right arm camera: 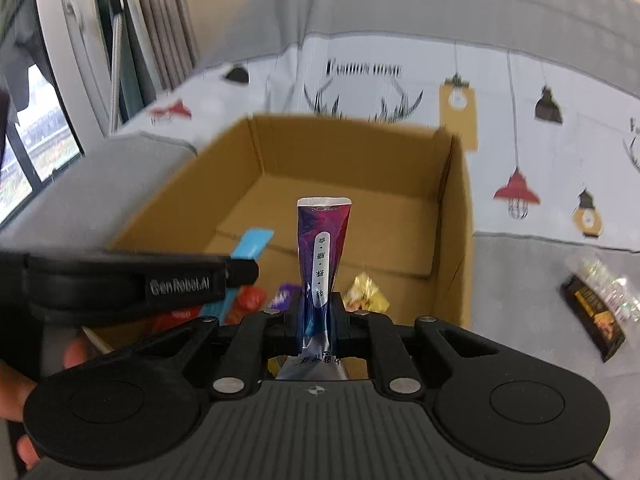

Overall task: Organize snacks
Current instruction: 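Carry the blue stick and purple bar over the box and release them, then grasp the dark biscuit packet with left tool while right tool grasps candy bag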

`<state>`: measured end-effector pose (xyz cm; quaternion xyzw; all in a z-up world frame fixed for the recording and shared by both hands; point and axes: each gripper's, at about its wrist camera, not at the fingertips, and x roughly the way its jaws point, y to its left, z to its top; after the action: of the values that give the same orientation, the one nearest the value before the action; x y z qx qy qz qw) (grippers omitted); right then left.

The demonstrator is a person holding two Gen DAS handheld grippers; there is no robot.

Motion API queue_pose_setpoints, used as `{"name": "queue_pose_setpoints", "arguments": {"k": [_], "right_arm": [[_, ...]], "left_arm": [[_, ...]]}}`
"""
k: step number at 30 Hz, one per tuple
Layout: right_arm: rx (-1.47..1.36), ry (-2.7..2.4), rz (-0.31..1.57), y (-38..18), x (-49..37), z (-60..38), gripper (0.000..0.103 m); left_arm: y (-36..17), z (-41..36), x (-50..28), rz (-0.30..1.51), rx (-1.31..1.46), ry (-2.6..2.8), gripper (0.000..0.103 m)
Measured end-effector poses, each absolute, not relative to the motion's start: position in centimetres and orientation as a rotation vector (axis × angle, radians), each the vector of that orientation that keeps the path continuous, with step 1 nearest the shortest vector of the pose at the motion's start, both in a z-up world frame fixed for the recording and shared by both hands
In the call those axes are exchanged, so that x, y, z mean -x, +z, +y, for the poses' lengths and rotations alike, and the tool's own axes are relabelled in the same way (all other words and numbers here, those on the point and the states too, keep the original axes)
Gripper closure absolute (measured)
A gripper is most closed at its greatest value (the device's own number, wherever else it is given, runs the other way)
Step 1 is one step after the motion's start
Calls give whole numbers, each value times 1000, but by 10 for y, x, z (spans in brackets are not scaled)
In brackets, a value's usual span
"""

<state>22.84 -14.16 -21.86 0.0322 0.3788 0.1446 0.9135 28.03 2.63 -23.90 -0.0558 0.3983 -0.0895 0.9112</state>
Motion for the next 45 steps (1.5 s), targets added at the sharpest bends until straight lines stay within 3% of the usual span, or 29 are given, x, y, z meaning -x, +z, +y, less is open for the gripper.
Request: {"name": "queue_pose_setpoints", "arguments": {"k": [2,4,6,7,13,19,21,23,27,30,32,37,42,45], "right_arm": [[-83,319,803,-226,-232,-142,89],[-97,359,810,-229,-232,-141,85],[-93,353,795,-227,-228,-143,49],[-94,360,777,-225,-225,-146,29],[-159,302,650,-202,-203,-206,26],[-256,133,551,-207,-178,-309,26],[-258,89,558,-220,-176,-346,31],[-274,54,571,-235,-179,-383,49],[-328,9,603,-263,-196,-445,54],[-311,22,615,-280,-215,-474,53],[-280,54,632,-293,-228,-489,39],[-303,115,796,-333,-267,-516,36],[-440,88,787,-338,-283,-525,33],[-544,62,788,-349,-297,-535,25]], "left_arm": [[-241,29,-281,822,118,-168,86],[-239,30,-279,815,120,-154,74],[-235,30,-279,812,128,-133,17],[-231,28,-276,791,131,-123,12],[-202,-13,-259,696,113,-201,12],[-202,-101,-255,687,46,-356,12],[-211,-132,-256,698,25,-405,12],[-226,-167,-261,727,-9,-438,12],[-274,-222,-283,827,-36,-473,21],[-311,-249,-312,923,-8,-469,30],[-330,-265,-333,960,19,-464,31],[-369,-295,-377,1028,40,-437,33],[-373,-306,-394,973,53,-382,34],[-371,-308,-401,961,28,-381,41]]}}
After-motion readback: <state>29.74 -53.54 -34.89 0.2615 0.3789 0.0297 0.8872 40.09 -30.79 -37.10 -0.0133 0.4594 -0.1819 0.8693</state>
